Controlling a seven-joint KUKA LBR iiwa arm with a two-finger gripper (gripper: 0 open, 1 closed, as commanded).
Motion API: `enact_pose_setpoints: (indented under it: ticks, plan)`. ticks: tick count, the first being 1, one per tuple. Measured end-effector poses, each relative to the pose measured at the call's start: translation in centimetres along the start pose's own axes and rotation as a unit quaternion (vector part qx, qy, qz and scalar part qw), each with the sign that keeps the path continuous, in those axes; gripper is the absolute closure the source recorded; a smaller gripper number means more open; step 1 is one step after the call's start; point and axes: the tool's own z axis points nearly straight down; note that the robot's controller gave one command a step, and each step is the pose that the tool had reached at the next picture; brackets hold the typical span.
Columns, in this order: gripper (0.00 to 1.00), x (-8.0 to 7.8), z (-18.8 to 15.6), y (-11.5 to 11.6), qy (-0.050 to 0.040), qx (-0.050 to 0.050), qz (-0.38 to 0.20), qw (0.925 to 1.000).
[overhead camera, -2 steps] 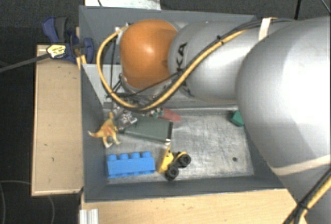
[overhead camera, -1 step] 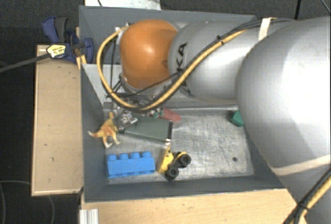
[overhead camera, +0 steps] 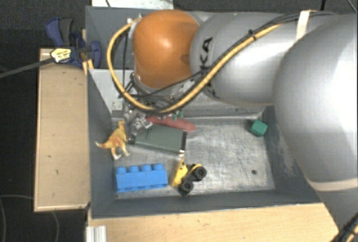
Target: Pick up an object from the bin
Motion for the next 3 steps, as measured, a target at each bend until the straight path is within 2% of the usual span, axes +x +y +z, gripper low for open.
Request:
enact_pose_setpoints:
  ticks: [1, 2, 3]
  plan:
    - [0.00, 0.0, 0.0, 0.0, 0.0001, 0.000, 0.001, 1.0000]
    - [0.00, 0.0, 0.0, 0.0, 0.0001, 0.000, 0.002, 1.0000]
    - [1.00, 1.5, 9.1, 1.6, -0.0009, -0.001, -0.031, 0.9995]
